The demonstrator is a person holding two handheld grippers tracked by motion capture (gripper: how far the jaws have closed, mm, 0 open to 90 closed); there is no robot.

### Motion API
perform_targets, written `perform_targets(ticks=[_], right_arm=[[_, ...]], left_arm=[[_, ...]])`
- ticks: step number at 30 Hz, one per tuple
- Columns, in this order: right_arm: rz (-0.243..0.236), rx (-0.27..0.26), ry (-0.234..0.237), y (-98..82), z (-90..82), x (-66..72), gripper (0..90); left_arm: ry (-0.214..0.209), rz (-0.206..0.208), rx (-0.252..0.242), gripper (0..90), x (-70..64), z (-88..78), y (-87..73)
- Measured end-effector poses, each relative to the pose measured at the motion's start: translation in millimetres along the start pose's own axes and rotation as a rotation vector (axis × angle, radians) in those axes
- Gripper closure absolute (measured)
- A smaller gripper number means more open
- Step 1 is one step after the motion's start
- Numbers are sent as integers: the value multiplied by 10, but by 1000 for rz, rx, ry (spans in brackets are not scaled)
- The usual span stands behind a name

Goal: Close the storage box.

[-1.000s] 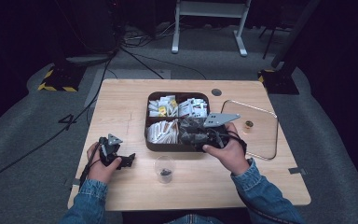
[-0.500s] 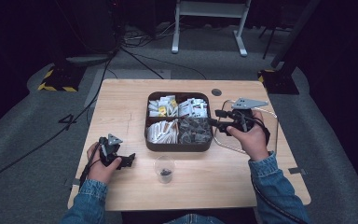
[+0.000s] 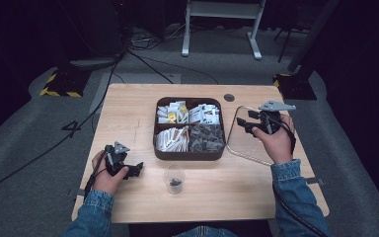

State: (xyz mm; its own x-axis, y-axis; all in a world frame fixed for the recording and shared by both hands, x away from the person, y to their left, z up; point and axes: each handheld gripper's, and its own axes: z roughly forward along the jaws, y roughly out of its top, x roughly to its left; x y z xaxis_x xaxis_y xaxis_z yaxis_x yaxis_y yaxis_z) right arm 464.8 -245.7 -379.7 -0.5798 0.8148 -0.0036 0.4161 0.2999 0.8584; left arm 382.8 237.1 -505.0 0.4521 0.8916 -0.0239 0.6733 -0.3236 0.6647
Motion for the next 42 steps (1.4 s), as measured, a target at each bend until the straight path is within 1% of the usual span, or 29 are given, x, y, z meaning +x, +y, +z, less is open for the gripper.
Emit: perform_targets(ticks=[6, 7, 8, 13, 19, 24, 26, 28, 30, 31, 32, 38, 41, 42], right_arm=[[31, 70, -81, -200, 172, -237, 394], [41, 79, -105, -254, 208, -305, 387], [41, 79, -105, -254, 208, -305, 387], [63, 83, -158, -369, 263, -457, 377], [104, 108, -218, -551, 332, -648, 371], [106, 117, -266, -643, 358, -744, 356], [110, 123, -270, -658, 367, -755, 351], [121, 146, -276, -717, 393, -798, 347], [126, 156, -280, -737, 401, -812, 347], [141, 184, -278, -772, 416, -838, 346], [141, 184, -278, -772, 416, -838, 346], [182, 254, -276, -815, 441, -851, 366], [189, 264, -273, -825, 445, -853, 382], [194, 275, -271, -842, 450, -863, 393]], left_arm=[[-1, 0, 0, 5, 0, 0, 0], [-1, 0, 0, 5, 1, 0, 0], [-1, 0, 0, 5, 0, 0, 0], [-1, 1, -1, 5, 1, 0, 0], [-1, -2, 0, 5, -2, -1, -1], [-1, -3, 0, 5, -2, 0, -1], [-1, -3, 0, 5, -2, 0, -1], [-1, -3, 0, 5, -2, 0, -1], [0, -3, 0, 5, -3, -1, -1], [0, -2, 0, 5, -3, -1, -1], [-1, -2, 0, 5, -3, -1, -1], [-1, -2, 1, 5, -2, -1, -1], [0, -2, 0, 5, -3, -1, -1], [0, -2, 0, 5, -3, -1, -1]])
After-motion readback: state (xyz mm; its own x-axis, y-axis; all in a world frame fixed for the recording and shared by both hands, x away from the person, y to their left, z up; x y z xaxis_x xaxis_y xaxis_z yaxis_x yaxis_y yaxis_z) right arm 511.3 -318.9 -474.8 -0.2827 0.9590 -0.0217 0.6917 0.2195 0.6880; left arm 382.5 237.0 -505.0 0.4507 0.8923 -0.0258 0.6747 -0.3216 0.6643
